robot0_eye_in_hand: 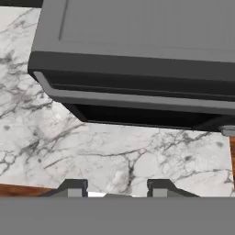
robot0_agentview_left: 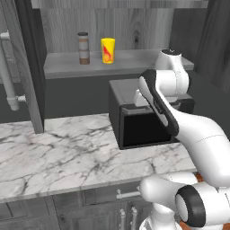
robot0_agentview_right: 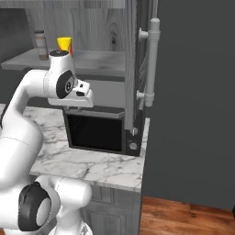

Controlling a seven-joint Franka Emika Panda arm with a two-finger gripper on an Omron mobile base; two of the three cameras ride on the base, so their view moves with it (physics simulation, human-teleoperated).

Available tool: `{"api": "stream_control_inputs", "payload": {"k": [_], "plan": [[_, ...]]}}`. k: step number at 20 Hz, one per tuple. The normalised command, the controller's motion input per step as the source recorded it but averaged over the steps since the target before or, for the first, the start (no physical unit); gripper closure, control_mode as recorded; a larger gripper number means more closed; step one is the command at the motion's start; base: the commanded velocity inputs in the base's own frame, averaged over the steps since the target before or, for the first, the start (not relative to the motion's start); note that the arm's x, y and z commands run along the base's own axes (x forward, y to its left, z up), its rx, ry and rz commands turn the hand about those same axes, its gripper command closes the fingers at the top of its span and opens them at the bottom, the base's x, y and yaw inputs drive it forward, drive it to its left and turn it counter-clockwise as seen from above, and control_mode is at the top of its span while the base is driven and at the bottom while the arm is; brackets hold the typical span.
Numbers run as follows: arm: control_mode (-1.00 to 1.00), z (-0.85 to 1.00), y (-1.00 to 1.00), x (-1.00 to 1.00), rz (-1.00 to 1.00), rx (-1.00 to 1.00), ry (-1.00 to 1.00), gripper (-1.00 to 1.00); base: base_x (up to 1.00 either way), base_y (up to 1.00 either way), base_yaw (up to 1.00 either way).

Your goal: Take the cinnamon bottle from the cabinet and place it on the dining table, next to the plate with the cupcake. Then take the chocolate from the dining counter and place it on the cupcake plate.

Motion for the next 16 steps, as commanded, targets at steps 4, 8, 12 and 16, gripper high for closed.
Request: {"api": "stream_control_inputs", "payload": {"k": [4, 8, 12, 16], "plan": [[-1.0, -0.06, 0.11, 0.2, -0.03, -0.06, 0.1, -1.0, 0.0, 0.0, 0.0], [-1.0, 0.01, 0.68, 0.16, -0.02, -0.12, -0.07, -1.0, 0.0, 0.0, 0.0], [-1.0, 0.07, 0.92, 0.39, 0.0, 0.0, -0.24, -1.0, 0.0, 0.0, 0.0], [-1.0, 0.24, 0.97, 0.5, 0.0, 0.0, -0.24, -1.0, 0.0, 0.0, 0.0]]}}
